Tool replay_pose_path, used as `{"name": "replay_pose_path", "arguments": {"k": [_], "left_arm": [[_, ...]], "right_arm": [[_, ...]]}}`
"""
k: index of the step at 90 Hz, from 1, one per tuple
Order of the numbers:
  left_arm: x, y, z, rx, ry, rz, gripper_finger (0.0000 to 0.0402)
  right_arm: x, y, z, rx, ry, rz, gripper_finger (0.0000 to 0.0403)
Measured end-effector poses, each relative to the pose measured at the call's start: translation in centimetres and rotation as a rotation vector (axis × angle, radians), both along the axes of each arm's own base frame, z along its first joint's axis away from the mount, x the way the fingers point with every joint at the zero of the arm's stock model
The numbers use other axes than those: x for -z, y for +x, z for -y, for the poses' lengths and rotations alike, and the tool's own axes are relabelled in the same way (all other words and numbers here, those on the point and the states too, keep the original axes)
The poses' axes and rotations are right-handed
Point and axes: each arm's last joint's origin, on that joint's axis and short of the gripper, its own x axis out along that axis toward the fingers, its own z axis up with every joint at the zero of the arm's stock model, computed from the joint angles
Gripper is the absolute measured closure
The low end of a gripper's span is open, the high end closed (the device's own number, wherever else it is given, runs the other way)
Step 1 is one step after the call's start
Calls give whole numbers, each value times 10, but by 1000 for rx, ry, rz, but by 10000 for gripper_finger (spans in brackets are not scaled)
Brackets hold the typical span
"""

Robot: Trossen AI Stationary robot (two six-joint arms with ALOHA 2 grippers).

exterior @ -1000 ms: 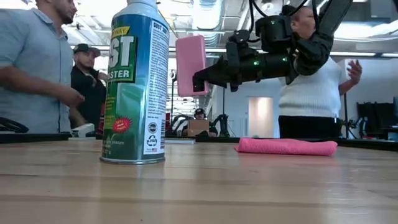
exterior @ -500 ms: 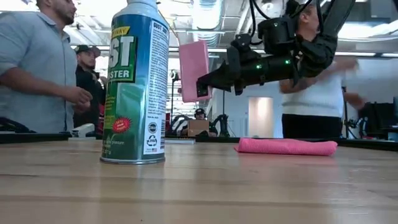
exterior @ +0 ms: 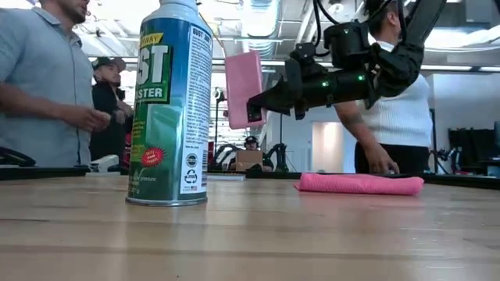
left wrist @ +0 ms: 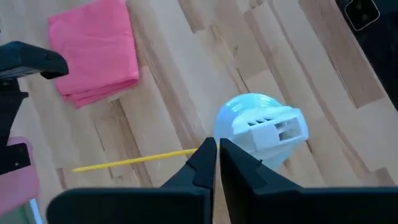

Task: Apply microfiber cloth
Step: Spray the back of the pink cellphone with the white spray bottle

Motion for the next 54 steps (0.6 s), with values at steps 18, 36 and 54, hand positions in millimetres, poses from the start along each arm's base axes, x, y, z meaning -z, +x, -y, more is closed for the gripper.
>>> {"name": "replay_pose_path", "arguments": {"k": [18, 36, 54], "left_arm": [[0, 0, 1, -4, -5, 0, 402], [0, 0, 1, -5, -7, 1, 402], [8, 6, 3, 0, -7, -32, 402]], "right_arm": [[0, 0, 0, 0, 4, 1, 386], [0, 0, 0, 0, 5, 1, 386], [0, 0, 0, 0, 6, 2, 386]]}}
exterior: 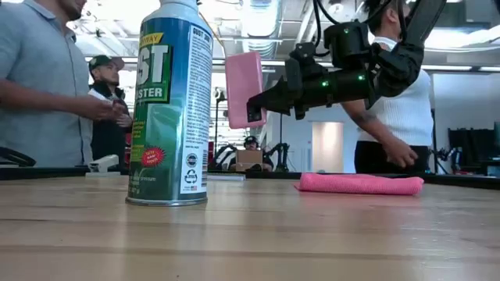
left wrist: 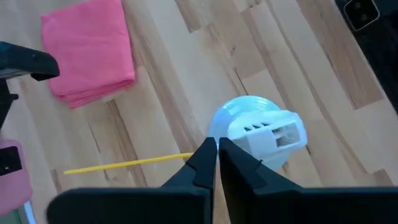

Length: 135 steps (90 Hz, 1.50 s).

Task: Apply microfiber cloth
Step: Spray the back of the pink cellphone with the white spray bottle, then wipe the back of the pink cellphone with the pink microfiber towel

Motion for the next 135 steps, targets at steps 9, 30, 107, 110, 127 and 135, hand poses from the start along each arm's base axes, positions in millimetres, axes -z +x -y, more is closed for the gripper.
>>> {"name": "replay_pose_path", "arguments": {"k": [9, 30, 107, 110, 127, 135], "left_arm": [[3, 2, 1, -1, 3, -9, 402], [4, 3, 1, -3, 4, -19, 402], [-29, -8, -30, -154, 32, 128, 400], [-29, -7, -31, -151, 38, 137, 396], [-31, 0, -42, -155, 60, 184, 345], [-31, 6, -48, -169, 58, 234, 313]], "right_arm": [[0, 0, 0, -1, 1, 0, 386], [0, 0, 0, -2, 1, 0, 386], [-48, -29, 1, 97, -108, -109, 386], [-49, -31, 1, 114, -117, -130, 386], [-57, -46, 1, 154, -133, -167, 386], [-54, -62, 1, 171, -135, -129, 386]]}}
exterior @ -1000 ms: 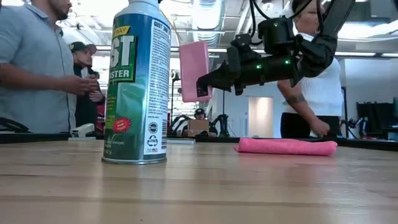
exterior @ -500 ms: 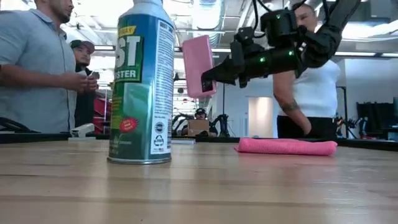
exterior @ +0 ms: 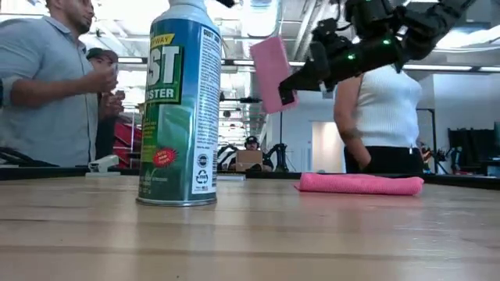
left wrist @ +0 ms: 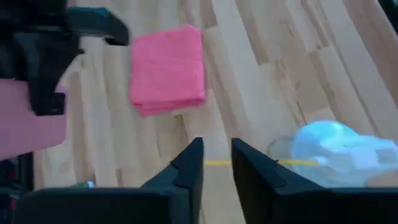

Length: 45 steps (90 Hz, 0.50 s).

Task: Apply microfiber cloth
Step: Wipe the back of the pink cellphone with the pink microfiber towel

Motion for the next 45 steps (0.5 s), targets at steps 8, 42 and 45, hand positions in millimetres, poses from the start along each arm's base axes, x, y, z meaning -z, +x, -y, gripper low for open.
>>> {"name": "replay_pose_path", "arguments": {"k": [8, 42, 45], "left_arm": [[0, 3, -6, 6, 18, 19, 282], [53, 58, -32, 38, 99, -55, 242], [61, 64, -34, 46, 99, -76, 242]], "right_arm": [[4, -19, 1, 30, 16, 52, 386], [21, -69, -6, 100, 50, 98, 386], [22, -70, -6, 102, 53, 94, 386]]}}
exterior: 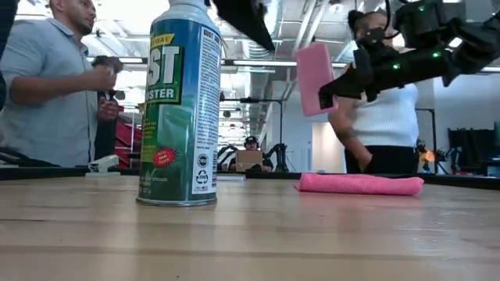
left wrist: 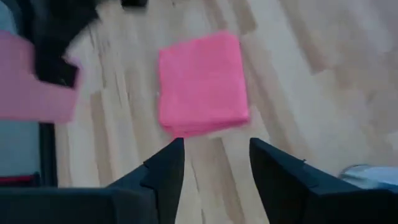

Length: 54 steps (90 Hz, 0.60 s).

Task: Apply microfiber cloth
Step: Wipe the back of the pink cellphone with the pink microfiber towel

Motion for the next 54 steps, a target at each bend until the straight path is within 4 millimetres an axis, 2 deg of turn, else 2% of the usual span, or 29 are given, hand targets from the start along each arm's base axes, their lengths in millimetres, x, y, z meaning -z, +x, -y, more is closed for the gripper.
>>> {"name": "replay_pose_path", "arguments": {"k": [6, 13, 39, 54], "left_arm": [[15, 10, -2, 23, -9, -38, 241], [24, 19, -2, 42, -6, -61, 241], [35, 43, -3, 105, 40, -77, 241], [38, 47, -3, 103, 40, -86, 241]], "right_arm": [[2, -1, 0, 0, 6, -16, 386], [3, -1, 0, 0, 10, -25, 386], [3, -1, 0, 1, 15, -25, 386], [3, -1, 0, 2, 18, -27, 386]]}}
